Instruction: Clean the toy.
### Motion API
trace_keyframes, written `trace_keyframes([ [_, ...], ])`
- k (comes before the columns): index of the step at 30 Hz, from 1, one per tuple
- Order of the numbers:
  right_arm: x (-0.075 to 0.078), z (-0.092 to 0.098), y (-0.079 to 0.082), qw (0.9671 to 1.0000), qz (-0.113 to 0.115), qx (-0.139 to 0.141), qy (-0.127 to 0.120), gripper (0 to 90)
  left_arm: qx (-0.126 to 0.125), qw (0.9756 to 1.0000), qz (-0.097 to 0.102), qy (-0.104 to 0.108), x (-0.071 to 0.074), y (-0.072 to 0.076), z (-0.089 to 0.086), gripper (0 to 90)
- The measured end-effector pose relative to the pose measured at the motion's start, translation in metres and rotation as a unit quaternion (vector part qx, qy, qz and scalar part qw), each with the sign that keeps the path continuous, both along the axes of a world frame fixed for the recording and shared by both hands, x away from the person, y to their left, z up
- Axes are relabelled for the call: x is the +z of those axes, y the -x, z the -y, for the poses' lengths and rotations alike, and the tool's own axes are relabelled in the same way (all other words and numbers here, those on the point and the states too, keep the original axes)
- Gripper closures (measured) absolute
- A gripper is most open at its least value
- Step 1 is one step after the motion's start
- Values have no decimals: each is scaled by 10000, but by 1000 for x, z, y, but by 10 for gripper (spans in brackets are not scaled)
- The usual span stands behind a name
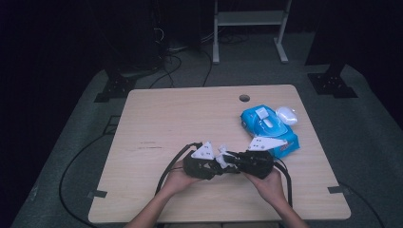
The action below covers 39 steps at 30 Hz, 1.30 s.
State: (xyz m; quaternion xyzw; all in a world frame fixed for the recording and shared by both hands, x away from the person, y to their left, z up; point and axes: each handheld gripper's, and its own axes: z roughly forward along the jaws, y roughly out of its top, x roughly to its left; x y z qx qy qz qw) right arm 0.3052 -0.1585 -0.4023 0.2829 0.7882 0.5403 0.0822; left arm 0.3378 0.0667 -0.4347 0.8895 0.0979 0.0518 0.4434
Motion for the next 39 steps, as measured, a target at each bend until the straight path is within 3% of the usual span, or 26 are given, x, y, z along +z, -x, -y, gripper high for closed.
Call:
trace_keyframes([
  [4,-4,0,-1,9998,60,-55,164,810,58,9999,-149,32,-5,-4,-3,588],
  [7,-9,-3,1,9993,159,-73,333,810,101,9997,-193,-58,-12,-7,-4,587],
  [11,-16,-8,0,9984,208,-61,517,809,131,9991,-162,-370,-21,-9,-3,585],
  [16,-24,-15,-1,9974,249,-33,678,809,135,9981,-242,-558,-29,-12,-3,582],
  [22,-28,-19,-1,9968,245,-16,761,809,65,9965,-203,-808,-33,-11,-2,564],
  [25,-31,-19,-2,9967,179,-49,796,808,79,9981,-228,-560,-29,-11,-5,549],
  [30,-32,-18,-3,9968,171,-59,778,809,97,9990,-66,-440,-22,-9,-7,552],
  [33,-30,-17,-3,9965,131,-17,821,808,14,9981,124,-597,-19,-7,-6,578],
  [36,-28,-9,-4,9956,112,-71,927,808,35,9985,-2,-554,-19,-8,-7,581],
  [39,-26,7,-8,9950,68,-234,967,808,34,9984,-7,-567,-19,-9,-7,581],
])
